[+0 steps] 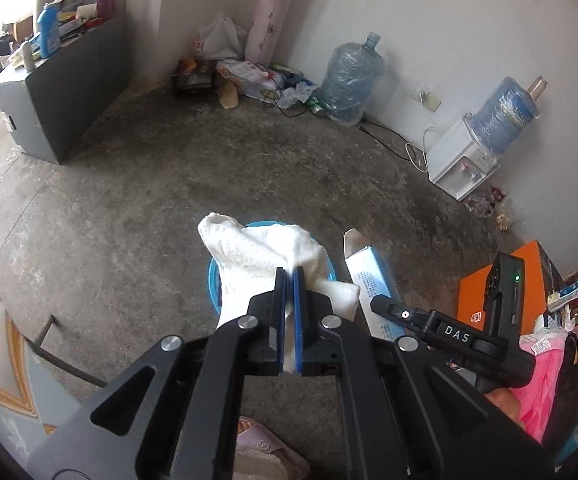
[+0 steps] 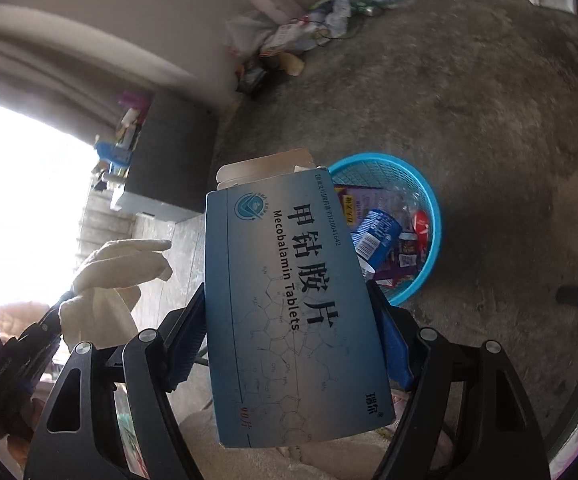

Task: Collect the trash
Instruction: 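Carry cloth and box over the blue wastebasket and open both tools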

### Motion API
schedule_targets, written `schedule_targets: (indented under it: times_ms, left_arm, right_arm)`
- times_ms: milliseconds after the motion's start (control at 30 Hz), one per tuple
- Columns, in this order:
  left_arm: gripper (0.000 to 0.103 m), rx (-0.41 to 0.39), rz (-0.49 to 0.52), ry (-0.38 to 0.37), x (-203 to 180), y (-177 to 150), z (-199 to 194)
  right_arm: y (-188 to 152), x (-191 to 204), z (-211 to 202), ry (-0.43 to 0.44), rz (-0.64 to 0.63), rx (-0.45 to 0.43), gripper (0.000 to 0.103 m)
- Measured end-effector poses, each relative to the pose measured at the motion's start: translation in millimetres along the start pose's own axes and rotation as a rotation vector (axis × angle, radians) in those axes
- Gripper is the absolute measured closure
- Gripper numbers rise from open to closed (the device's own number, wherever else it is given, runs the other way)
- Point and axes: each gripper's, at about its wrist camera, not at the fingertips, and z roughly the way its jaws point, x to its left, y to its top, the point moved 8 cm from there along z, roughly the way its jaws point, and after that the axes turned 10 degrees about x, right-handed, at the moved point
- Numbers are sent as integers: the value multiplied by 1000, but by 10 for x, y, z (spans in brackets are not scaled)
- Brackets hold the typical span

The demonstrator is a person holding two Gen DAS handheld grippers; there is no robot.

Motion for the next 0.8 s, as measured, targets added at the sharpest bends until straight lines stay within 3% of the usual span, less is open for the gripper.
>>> schedule_targets:
  times_ms: [300,333,400,433,500,533,633,800]
  left_arm:
    - [101,117,37,-52,-243,465,997]
    - [97,135,36,-58,-251,504,1120]
    - [64,182,31,-50,-208,525,1365]
    - [37,202,17,-15,-144,543,1508]
    - [36,205,-8,53,42,540,1696]
    - [36,217,-15,83,127,526,1768]
    - [36,214,-56,87,266,494,1755]
    - [35,132,-52,104,350,552,1322]
  right_arm:
    - [240,-725,419,59,319,-8,30]
    - [277,-741,463,74,342,-12,30]
    - [323,-815,545,93,401,-41,29]
    - [367,-859,623,116,429,-55,28]
    - [447,-957,877,169,470,-40,16]
    - [463,-994,1047,173,467,-3,16]
    - [420,-1174,1441,40,474,84,16]
    - [325,-1185,1421,16,448,52,16]
